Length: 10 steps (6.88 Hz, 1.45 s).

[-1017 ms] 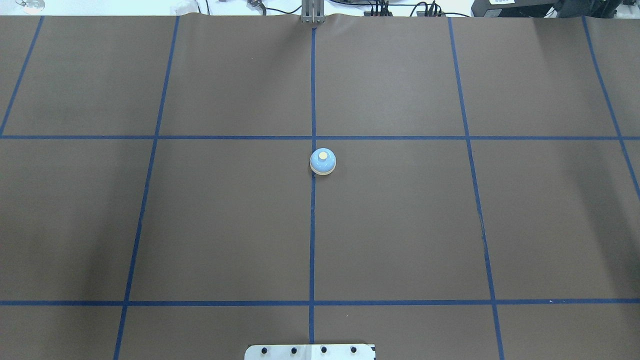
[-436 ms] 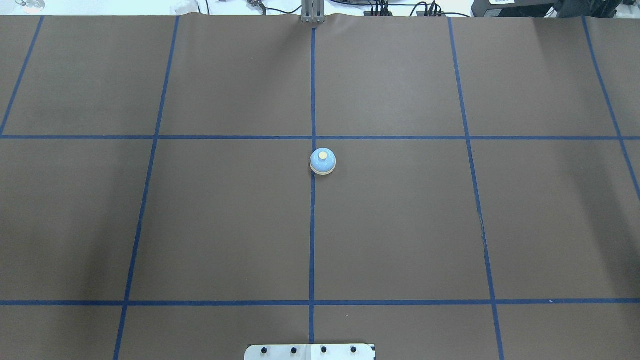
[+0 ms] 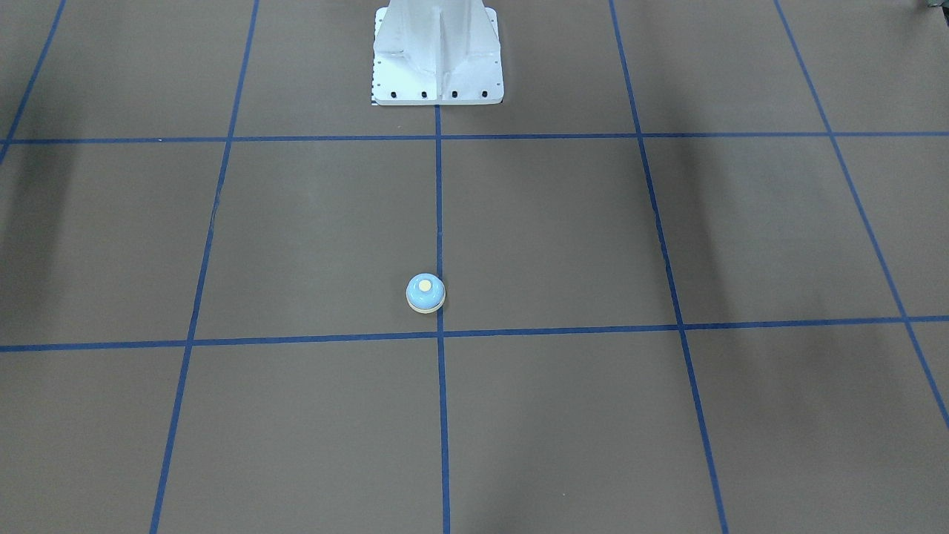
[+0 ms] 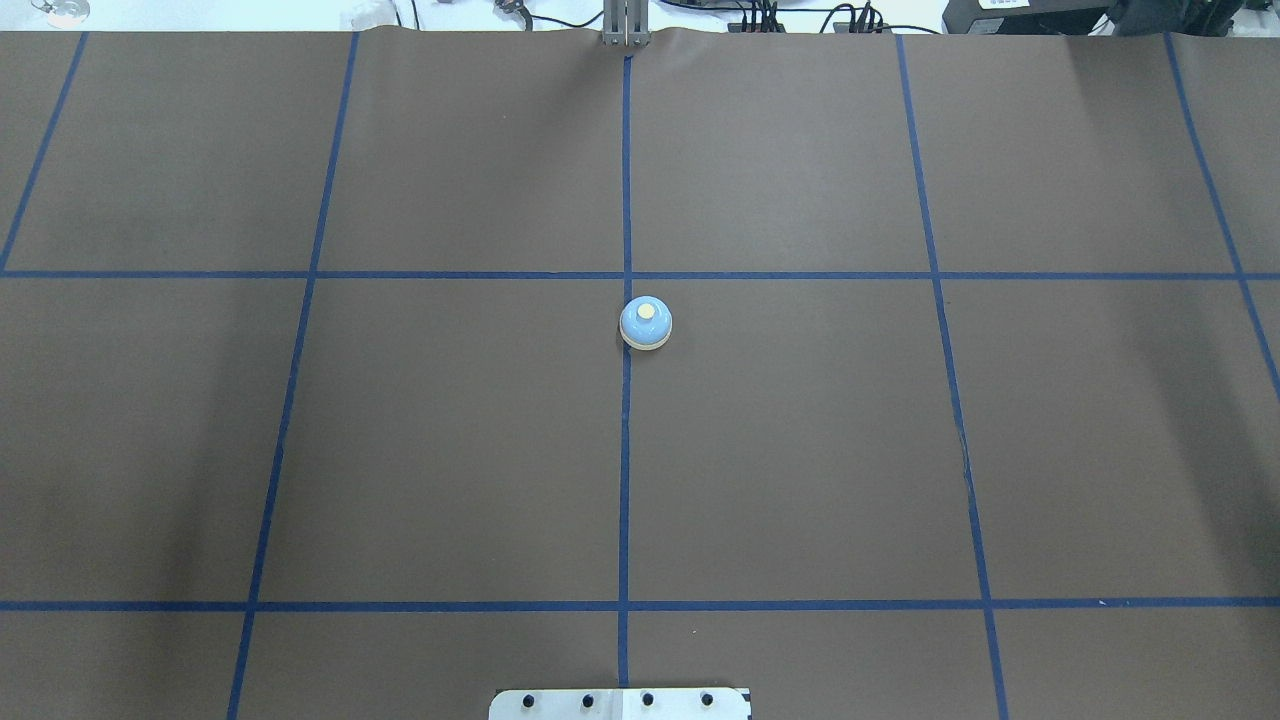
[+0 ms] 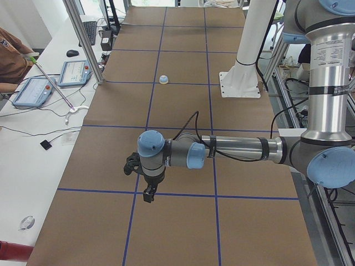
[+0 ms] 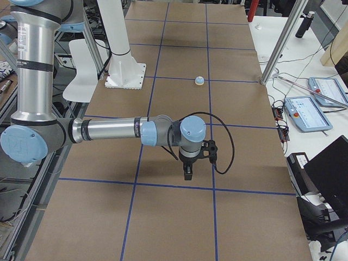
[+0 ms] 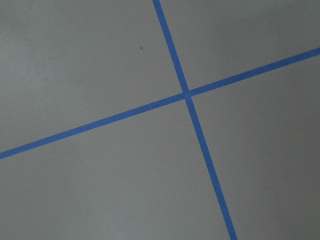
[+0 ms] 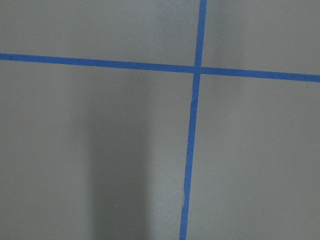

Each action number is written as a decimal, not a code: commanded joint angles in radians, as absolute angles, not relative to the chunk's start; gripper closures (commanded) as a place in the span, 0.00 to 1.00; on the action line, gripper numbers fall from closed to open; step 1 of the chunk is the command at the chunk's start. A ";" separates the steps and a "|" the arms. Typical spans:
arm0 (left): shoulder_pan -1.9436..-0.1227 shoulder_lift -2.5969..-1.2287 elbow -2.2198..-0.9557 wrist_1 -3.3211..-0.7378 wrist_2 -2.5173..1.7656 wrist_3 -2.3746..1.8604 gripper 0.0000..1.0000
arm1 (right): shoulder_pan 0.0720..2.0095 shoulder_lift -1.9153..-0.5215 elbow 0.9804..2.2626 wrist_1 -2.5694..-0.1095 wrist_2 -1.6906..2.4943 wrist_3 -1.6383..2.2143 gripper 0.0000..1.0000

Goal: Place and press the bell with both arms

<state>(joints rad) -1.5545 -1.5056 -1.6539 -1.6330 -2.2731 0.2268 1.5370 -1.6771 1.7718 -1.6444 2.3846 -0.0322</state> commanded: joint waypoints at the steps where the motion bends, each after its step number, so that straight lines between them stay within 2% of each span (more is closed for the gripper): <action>1: -1.562 -1.505 -1.655 -1.632 -2.273 0.206 0.00 | 1.537 -1.678 1.776 -1.644 2.390 -0.032 0.00; 10: -1.562 -1.503 -1.652 -1.637 -2.326 0.189 0.00 | 1.537 -1.678 1.776 -1.644 2.395 -0.029 0.00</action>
<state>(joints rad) -1.5616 -1.5033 -1.6534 -1.6362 -2.3255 0.1874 1.5370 -1.6782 1.7758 -1.6444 2.3933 -0.0292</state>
